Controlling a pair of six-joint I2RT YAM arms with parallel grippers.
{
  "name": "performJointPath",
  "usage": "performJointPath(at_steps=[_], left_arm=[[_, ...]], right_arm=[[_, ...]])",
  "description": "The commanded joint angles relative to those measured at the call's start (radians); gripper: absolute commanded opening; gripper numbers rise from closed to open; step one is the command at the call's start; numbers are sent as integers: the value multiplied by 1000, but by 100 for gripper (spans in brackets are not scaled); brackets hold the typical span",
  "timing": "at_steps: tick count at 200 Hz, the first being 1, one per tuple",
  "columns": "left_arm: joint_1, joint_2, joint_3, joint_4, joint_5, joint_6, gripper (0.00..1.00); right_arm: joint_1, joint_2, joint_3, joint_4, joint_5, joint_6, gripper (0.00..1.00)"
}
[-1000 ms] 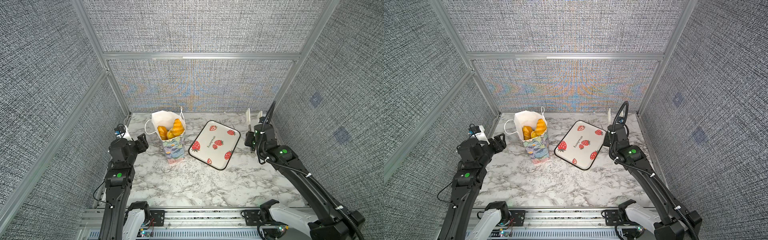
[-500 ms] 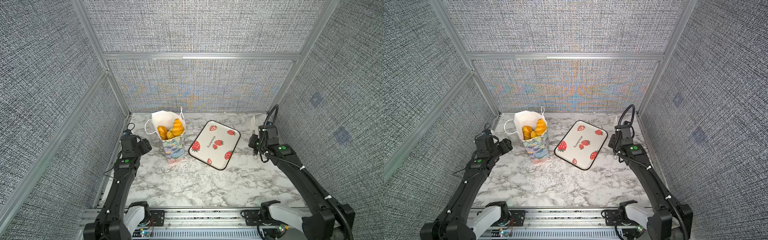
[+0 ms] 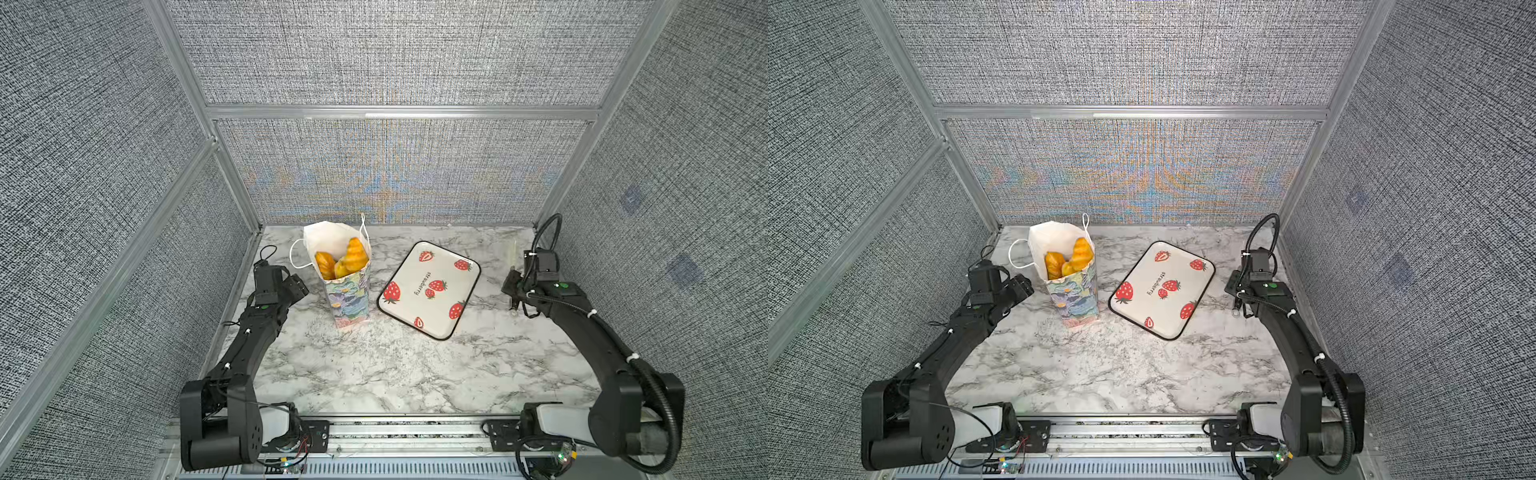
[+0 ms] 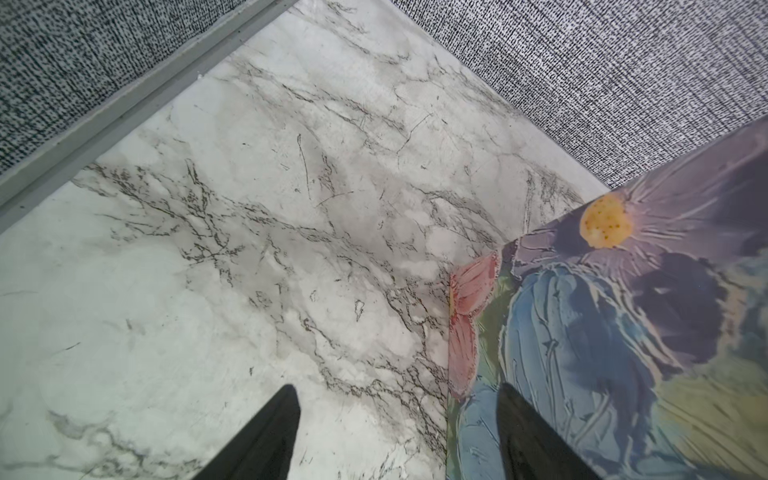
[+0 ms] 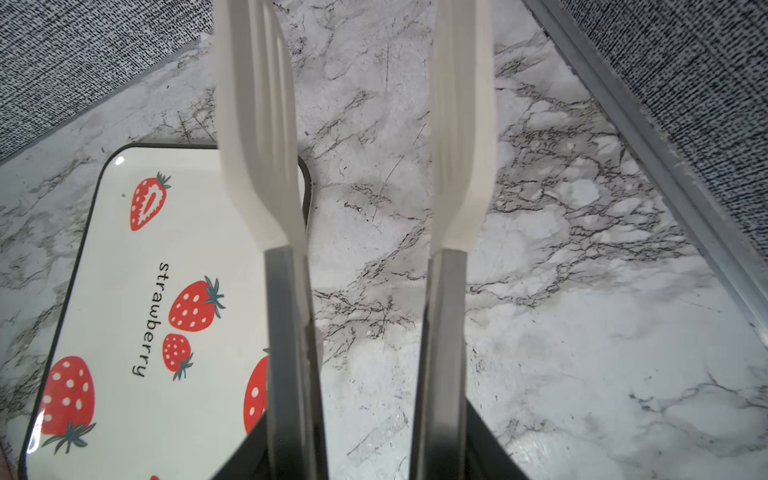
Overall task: Place the fake bread into the paper bag
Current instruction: 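Move the right-held tongs past the tray while the left gripper releases the bag, then lower the tongs onto the table beside the tray and open the right gripper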
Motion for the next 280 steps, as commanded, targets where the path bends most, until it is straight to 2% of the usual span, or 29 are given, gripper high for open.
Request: performJointPath(at_steps=[1, 39, 132, 166, 280], left_arm=[[0, 46, -2, 120, -30, 22, 74], [0, 127, -27, 225, -86, 37, 74], [-2, 271, 6, 391, -82, 123, 71], [-3, 304, 27, 405, -8, 104, 71], [-3, 244, -34, 428, -31, 119, 71]], right_arm=[[-23, 57, 12, 48, -49, 10, 48], [-58, 198, 69, 28, -83, 16, 47], [-58, 458, 197, 4, -52, -6, 47], [-58, 527, 245, -4, -29, -15, 47], [-48, 700, 419, -54, 9, -66, 47]])
